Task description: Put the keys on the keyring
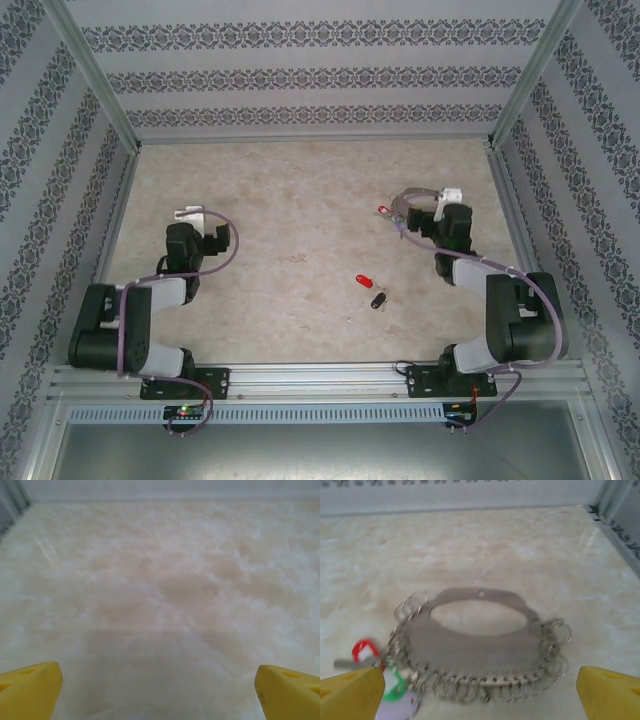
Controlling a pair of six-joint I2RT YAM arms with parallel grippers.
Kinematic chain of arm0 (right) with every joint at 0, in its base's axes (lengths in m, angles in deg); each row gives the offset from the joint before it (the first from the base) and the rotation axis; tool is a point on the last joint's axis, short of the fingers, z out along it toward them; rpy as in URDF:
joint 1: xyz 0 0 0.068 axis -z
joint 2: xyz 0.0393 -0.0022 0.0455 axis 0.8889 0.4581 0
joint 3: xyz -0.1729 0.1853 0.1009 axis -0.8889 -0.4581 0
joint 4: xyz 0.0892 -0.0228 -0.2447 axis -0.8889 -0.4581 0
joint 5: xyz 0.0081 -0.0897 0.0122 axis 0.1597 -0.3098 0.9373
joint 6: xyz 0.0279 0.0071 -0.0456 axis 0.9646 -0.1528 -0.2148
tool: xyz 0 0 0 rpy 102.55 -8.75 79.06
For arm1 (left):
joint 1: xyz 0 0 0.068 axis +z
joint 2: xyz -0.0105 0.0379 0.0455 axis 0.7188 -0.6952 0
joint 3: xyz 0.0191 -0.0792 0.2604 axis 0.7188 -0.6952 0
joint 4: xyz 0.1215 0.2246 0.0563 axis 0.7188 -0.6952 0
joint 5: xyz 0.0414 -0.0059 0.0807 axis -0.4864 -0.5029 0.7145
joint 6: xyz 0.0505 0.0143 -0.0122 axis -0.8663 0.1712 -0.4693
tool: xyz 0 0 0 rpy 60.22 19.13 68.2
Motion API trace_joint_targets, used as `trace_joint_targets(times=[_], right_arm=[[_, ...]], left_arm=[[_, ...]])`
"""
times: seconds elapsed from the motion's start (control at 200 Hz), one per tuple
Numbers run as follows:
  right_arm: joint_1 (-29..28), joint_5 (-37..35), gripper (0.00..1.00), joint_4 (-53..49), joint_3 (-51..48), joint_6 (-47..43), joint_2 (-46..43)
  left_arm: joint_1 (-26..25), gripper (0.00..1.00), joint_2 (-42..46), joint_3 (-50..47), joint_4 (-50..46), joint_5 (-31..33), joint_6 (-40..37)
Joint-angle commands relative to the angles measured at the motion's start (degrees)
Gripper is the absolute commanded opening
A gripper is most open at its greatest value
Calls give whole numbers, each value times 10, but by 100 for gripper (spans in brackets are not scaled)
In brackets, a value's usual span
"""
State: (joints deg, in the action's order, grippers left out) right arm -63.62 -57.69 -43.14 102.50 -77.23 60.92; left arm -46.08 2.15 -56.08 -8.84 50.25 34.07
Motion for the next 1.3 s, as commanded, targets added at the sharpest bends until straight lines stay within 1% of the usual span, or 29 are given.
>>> trace_joint_targets(times=[0.0, 0.05, 0.095, 0.125, 0.185, 0.2, 0.23, 0.28, 0.365, 0.41, 0.47, 0.555, 0.724, 1.004, 1.114, 1.229, 1.294], right_arm=[[2, -52, 98, -293, 148, 114, -3], [9, 15, 98, -378, 216, 123, 27], [11, 75, 98, -403, 252, 132, 53], [11, 96, 97, -413, 269, 149, 70], [14, 111, 95, -422, 296, 191, 101], [15, 120, 94, -423, 303, 196, 110], [15, 141, 92, -425, 318, 205, 126], [15, 170, 87, -430, 342, 224, 155], [15, 200, 81, -442, 382, 251, 202], [15, 214, 75, -461, 413, 258, 234], [14, 214, 72, -483, 443, 266, 266], [10, 211, 71, -519, 486, 269, 305], [-5, 164, 70, -591, 556, 250, 356], [-14, 164, 70, -605, 589, 240, 395], [-15, 161, 69, -629, 632, 235, 421], [-15, 158, 69, -627, 649, 238, 432], [-15, 159, 69, -643, 671, 238, 449]], left_arm=[[7, 99, 62, 54, -138, 53, 50], [8, 99, 82, 79, -203, 62, 95], [8, 99, 95, 106, -272, 83, 157], [10, 99, 100, 124, -324, 85, 202], [13, 99, 96, 151, -363, 6, 214], [14, 99, 93, 156, -367, -23, 215], [14, 99, 88, 165, -379, -58, 221], [14, 99, 84, 178, -395, -96, 240], [13, 100, 89, 182, -393, -156, 261], [12, 99, 94, 181, -387, -180, 272], [9, 100, 102, 181, -386, -197, 282], [6, 100, 115, 183, -396, -205, 290], [1, 100, 136, 181, -413, -218, 295], [-1, 100, 154, 165, -420, -228, 299], [-2, 100, 154, 166, -420, -234, 298], [-3, 100, 156, 168, -426, -239, 296], [-3, 100, 158, 168, -428, -241, 294]])
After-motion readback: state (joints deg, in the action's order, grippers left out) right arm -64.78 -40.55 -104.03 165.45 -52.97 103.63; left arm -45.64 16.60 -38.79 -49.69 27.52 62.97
